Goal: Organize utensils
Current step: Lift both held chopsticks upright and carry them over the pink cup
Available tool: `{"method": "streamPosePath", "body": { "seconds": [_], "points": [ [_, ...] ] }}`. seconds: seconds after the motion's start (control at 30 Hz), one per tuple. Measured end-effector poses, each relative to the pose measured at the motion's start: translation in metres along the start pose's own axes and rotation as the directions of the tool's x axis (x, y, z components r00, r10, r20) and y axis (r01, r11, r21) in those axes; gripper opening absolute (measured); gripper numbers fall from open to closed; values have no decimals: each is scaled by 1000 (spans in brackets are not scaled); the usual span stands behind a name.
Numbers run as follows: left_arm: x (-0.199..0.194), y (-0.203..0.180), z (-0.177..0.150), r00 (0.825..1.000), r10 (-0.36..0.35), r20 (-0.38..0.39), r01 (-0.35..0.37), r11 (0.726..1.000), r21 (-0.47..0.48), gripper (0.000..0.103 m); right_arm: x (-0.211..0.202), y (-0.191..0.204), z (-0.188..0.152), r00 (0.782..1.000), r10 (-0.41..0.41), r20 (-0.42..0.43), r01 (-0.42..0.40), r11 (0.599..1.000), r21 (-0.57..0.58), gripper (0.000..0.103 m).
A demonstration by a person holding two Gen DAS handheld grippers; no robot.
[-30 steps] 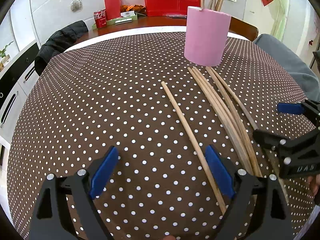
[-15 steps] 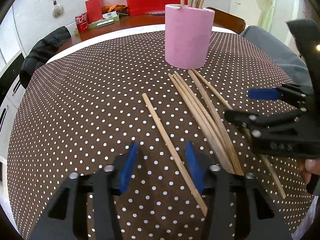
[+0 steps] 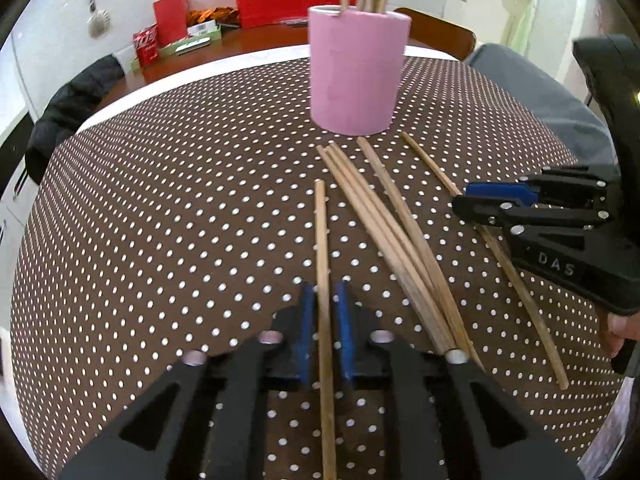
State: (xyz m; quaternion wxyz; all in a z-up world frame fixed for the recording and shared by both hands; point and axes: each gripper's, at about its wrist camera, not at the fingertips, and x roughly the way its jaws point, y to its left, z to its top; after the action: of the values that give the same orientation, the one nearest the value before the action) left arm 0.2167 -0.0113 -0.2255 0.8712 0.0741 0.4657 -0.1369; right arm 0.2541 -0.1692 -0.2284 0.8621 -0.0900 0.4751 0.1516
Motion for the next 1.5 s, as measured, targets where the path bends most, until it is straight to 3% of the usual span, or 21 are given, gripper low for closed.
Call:
{"method": "streamPosePath", "body": {
  "seconds": [0.17,0.2,0.23,0.3,0.53,0.7,0.9,1.23,1.5],
  "points": [
    [2,-3,5,1000,16,-4,-16,1000,6,21,-1,5,-2,1000,-16,-4,16,1000,1,18],
    [2,-3,5,1000,11,-4,-11,1000,6,18,-1,5,-2,1000,-11,-2,11,1000,1,17],
    [3,-1,6,1000,6,-3,-6,1000,4,5,-2,4,-4,1000,-2,2,2,1000,6,13],
    [3,3,10,1000,-19,4,19,1000,-24,5,-4,-1,-8,999,46,18,-46,998,41,7],
    [-25,21,16,989,-17,146,36,991,-129,5,-33,-17,-20,975,163,150,-177,980,92,6],
    [-48,31,25,964,-7,267,58,981,-186,5,-59,-15,-23,949,198,246,-223,971,80,6],
    [-75,33,38,921,1,391,87,974,-208,5,-87,-18,-19,910,244,336,-288,954,86,5],
    [-104,31,60,855,-10,518,124,975,-186,5,-121,-33,-2,845,248,473,-330,939,98,5],
    [-119,27,79,801,-28,598,150,976,-156,5,-136,-37,14,815,236,528,-329,940,88,6]
  ]
}}
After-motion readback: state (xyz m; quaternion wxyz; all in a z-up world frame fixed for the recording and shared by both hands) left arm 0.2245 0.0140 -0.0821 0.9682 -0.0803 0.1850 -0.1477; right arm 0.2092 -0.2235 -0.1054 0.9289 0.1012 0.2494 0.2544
